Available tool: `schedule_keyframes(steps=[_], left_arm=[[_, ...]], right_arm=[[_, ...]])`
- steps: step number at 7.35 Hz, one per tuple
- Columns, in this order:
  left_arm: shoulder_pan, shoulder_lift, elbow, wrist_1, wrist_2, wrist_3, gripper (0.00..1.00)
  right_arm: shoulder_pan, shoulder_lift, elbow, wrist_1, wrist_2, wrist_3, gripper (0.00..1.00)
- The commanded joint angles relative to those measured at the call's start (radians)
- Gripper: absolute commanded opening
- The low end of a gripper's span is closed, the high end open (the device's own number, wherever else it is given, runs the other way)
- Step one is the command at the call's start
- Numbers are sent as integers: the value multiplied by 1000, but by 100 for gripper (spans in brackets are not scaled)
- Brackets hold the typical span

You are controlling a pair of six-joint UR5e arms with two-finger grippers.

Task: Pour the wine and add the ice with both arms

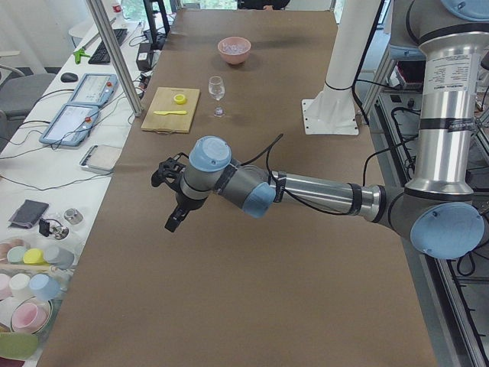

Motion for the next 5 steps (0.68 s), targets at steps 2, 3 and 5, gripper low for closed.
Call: schedule_keyframes(steps=[2, 3, 5], left_arm=[[225, -49, -50, -192, 148, -449, 98], [309, -46, -86, -213, 237, -602, 99], [533, -41, -164, -205, 560, -822, 99]], right_arm=[[-21, 35, 6, -42, -25, 2, 100], [-21, 32, 6, -40, -26, 2, 100], [-21, 32, 4, -40, -26, 2, 100]])
